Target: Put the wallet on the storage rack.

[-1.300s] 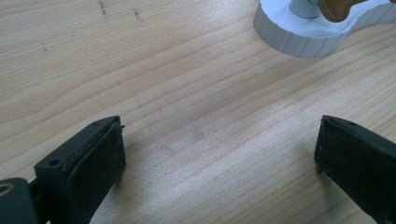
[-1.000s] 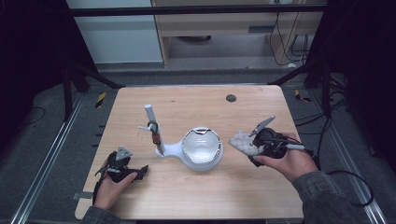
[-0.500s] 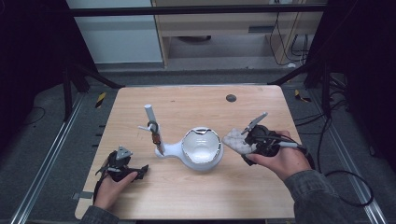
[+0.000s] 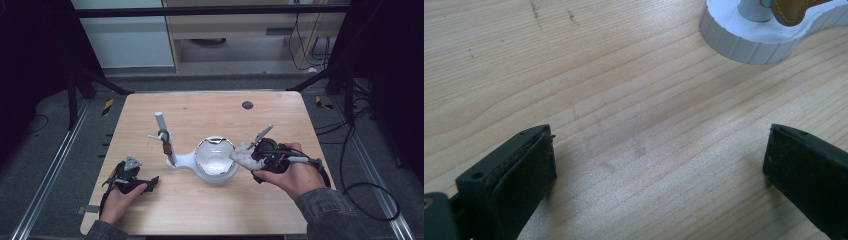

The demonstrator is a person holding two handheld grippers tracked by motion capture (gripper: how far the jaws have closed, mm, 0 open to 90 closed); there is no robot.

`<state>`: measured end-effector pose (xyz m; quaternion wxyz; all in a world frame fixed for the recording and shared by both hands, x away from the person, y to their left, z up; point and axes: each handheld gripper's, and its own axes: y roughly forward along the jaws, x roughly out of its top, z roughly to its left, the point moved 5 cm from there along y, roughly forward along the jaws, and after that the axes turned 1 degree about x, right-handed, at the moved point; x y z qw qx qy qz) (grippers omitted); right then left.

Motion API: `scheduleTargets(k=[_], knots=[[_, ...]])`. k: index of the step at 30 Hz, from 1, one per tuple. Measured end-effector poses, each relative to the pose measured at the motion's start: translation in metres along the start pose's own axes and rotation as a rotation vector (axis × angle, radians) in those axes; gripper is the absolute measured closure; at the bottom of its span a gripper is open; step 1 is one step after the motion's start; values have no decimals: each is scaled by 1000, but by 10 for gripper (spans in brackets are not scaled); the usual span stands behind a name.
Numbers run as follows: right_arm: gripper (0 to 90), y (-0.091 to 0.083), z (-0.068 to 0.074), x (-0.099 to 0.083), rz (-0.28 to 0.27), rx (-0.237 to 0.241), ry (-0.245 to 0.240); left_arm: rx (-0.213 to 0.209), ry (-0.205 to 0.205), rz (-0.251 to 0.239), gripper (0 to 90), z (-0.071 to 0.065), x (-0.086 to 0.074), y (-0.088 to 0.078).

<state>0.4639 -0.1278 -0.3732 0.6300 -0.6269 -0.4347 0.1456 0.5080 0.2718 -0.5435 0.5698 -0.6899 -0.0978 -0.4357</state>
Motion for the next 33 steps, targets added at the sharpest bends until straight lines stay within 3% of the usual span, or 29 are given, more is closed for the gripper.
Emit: scheduleTargets(k=[15, 22, 33], knots=[[318, 40, 26, 52, 87, 35, -118, -4, 4, 1, 0, 1, 1, 1], [316, 50, 32, 61, 117, 54, -128, -4, 3, 1, 0, 1, 1, 1], [314, 61, 29, 71, 150, 53, -122, -3, 4, 2, 0, 1, 1, 1]])
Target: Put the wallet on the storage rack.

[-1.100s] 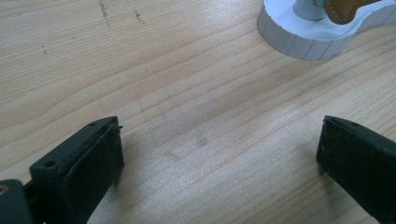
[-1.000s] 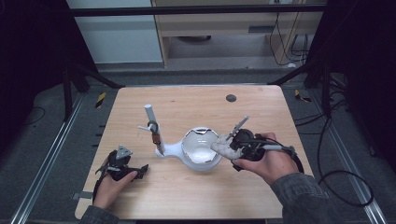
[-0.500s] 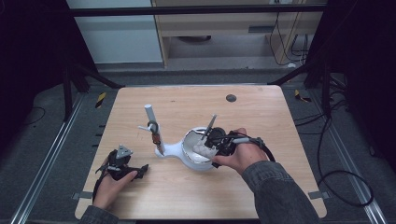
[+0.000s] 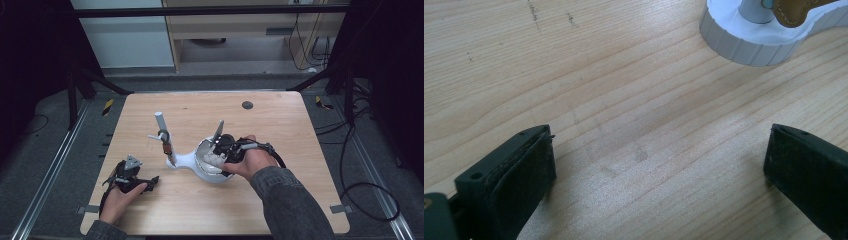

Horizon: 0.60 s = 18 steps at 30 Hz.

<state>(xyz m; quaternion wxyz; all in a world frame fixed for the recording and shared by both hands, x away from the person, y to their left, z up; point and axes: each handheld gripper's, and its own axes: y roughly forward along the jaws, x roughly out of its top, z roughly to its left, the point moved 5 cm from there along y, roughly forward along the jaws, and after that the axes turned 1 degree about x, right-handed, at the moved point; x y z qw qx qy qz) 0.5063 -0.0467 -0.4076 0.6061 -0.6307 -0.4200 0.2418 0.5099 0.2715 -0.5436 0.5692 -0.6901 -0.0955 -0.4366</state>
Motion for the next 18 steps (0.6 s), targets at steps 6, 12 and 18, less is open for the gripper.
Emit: scheduleTargets(k=[6, 12, 18], knots=[[313, 5, -3, 6, 22, 0, -5, 1, 2, 2, 0, 0, 0, 0], [312, 8, -3, 11, 28, 4, -10, 1, 3, 2, 0, 0, 0, 0], [311, 11, -3, 16, 25, 2, -8, 0, 3, 3, 0, 0, 0, 0]])
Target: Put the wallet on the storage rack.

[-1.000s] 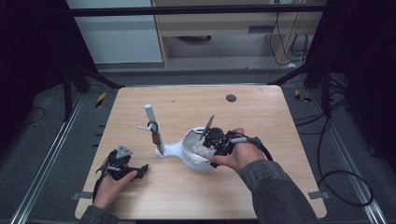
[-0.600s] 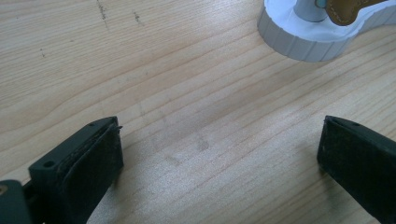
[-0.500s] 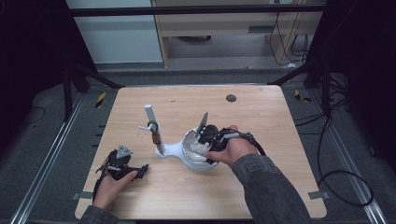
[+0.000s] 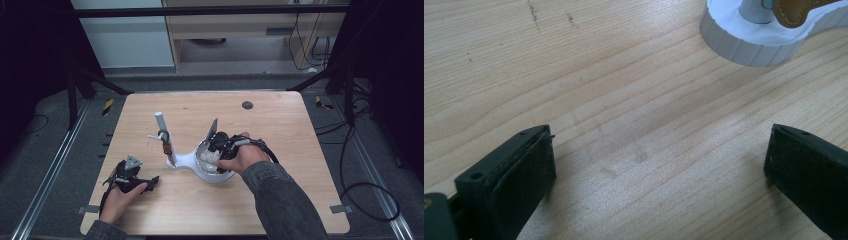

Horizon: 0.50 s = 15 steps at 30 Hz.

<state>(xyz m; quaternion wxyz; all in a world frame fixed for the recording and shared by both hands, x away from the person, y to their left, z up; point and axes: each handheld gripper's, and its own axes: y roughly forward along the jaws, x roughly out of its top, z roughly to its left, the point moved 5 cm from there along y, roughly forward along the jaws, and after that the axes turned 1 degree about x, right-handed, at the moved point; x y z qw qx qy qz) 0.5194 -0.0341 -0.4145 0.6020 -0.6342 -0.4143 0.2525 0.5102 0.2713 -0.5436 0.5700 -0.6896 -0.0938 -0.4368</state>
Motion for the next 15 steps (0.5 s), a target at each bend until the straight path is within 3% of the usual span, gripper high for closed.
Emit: scheduleTargets(k=[15], knots=[[308, 8, 1, 7, 4, 4, -7, 0, 1, 0, 0, 0, 0, 0]])
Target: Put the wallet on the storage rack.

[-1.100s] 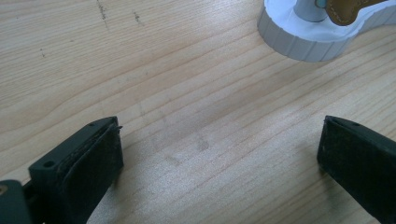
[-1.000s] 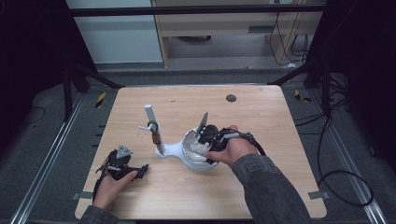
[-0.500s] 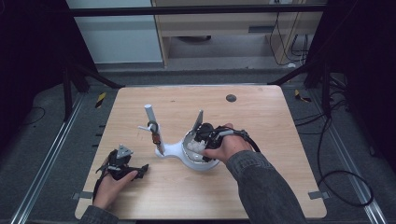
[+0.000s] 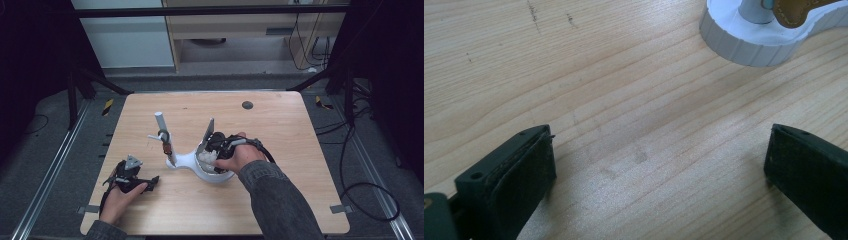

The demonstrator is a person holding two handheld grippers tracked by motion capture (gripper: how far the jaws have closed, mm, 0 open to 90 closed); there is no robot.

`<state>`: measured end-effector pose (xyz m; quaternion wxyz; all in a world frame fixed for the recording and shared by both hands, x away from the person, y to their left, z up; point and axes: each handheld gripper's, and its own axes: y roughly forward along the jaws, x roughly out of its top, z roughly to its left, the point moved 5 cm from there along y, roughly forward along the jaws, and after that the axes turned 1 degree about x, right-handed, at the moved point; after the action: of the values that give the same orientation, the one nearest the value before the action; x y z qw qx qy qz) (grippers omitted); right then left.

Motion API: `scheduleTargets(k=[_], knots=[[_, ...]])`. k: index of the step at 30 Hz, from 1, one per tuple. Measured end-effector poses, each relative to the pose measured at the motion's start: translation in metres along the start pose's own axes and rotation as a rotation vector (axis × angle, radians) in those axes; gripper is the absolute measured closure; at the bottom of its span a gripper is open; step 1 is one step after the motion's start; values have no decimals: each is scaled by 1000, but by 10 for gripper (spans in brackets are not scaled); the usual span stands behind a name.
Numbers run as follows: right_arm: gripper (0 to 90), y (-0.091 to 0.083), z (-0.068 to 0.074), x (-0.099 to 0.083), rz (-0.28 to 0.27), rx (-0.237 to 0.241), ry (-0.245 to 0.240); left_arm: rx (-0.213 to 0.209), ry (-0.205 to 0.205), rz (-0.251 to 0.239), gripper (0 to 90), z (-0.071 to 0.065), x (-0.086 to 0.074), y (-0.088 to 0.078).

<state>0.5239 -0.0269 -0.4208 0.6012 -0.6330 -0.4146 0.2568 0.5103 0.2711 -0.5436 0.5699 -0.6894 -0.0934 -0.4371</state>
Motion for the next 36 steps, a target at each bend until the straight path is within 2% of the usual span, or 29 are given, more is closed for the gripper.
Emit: scheduleTargets(k=[5, 8, 12, 22, 36], knots=[[294, 3, -1, 1, -10, -1, 10, 0, 0, 0, 0, 0, 0, 0], [209, 4, -1, 3, -66, 14, 40, 0, 1, 0, 0, 0, 0, 0], [205, -1, -2, 2, -118, 14, 59, 0, 0, -4, 0, 0, 0, 0], [214, -8, 1, 0, -164, 14, 52, 0, -1, -5, 0, -1, 0, 0], [122, -14, 2, -10, -242, 9, 83, 0, 0, -5, 0, 0, 0, 0]])
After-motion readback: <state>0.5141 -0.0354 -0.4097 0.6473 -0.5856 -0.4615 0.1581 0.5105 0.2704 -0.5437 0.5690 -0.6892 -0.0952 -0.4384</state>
